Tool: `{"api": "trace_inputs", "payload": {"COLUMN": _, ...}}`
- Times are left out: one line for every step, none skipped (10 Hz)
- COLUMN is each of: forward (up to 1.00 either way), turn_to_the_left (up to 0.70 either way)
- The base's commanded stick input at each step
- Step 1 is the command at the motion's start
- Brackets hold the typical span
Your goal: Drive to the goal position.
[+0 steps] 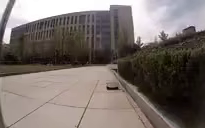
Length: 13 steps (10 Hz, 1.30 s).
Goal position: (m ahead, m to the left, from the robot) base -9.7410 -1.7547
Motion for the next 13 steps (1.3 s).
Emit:
{"api": "trace_inputs", "payload": {"forward": 0.0, "turn_to_the_left": 0.45}}
{"api": "trace_inputs", "payload": {"forward": 0.4, "turn_to_the_left": 0.35}}
{"api": "trace_inputs", "payload": {"forward": 0.7, "turn_to_the_left": 0.27}}
{"api": "trace_inputs", "payload": {"forward": 0.7, "turn_to_the_left": 0.27}}
{"api": "trace_inputs", "payload": {"forward": 0.7, "turn_to_the_left": 0.27}}
{"api": "trace_inputs", "payload": {"forward": 0.7, "turn_to_the_left": 0.27}}
{"api": "trace_inputs", "payload": {"forward": 0.7, "turn_to_the_left": 0.27}}
{"api": "trace_inputs", "payload": {"forward": 0.7, "turn_to_the_left": 0.27}}
{"api": "trace_inputs", "payload": {"forward": 0.7, "turn_to_the_left": 0.27}}
{"api": "trace_inputs", "payload": {"forward": 0.7, "turn_to_the_left": 0.27}}
{"api": "trace_inputs", "payload": {"forward": 0.7, "turn_to_the_left": 0.27}}
{"api": "trace_inputs", "payload": {"forward": 0.7, "turn_to_the_left": 0.27}}
{"api": "trace_inputs", "payload": {"forward": 0.7, "turn_to_the_left": 0.27}}
